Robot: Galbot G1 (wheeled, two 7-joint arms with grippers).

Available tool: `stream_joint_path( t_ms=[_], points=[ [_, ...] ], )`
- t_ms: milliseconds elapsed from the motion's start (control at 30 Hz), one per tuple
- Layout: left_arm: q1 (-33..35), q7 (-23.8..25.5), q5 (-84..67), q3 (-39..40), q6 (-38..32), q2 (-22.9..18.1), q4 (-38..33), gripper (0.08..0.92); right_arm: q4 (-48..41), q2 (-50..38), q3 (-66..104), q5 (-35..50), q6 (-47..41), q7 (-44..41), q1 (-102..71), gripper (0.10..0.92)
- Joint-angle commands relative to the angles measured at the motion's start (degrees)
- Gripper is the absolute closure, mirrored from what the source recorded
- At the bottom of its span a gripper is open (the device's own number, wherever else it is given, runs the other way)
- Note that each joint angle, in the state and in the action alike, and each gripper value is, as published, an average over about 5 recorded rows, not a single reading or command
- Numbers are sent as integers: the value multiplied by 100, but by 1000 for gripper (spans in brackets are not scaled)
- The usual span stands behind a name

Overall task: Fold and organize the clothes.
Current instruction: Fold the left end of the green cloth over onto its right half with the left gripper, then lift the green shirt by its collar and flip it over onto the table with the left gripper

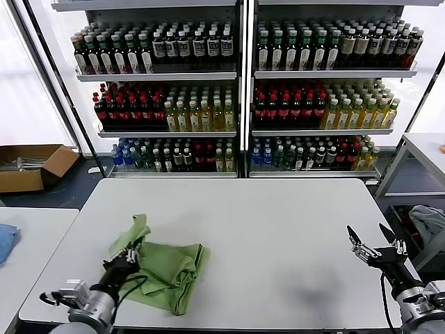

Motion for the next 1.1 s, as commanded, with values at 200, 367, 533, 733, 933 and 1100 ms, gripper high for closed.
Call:
stream_joint_path(
  t_ms=[200, 367, 533, 733, 933, 1100],
  points=[
    [132, 81, 738, 1439, -150, -664, 262, 903, -66, -70, 94, 61, 4, 114, 80, 203],
    [194, 183, 907, 1608, -144, -704, 413, 864, -102, -113, 76, 100, -4, 130, 149, 203],
    [209, 354, 1163, 1639, -150, -700, 557, 724, -114, -129, 31, 128, -11, 133, 229, 203],
    [283, 379, 1206, 1560, -149, -644, 352, 550, -96, -105, 4, 153, -13, 115, 263, 203],
    [480, 403, 1067, 1103, -146, -401, -306, 377, -14, -82, 107, 222, -15, 88, 199, 203],
    [268, 459, 612, -237, 30, 240, -379, 241, 67, -73, 177, 305, -16, 72, 133, 203]
  ],
)
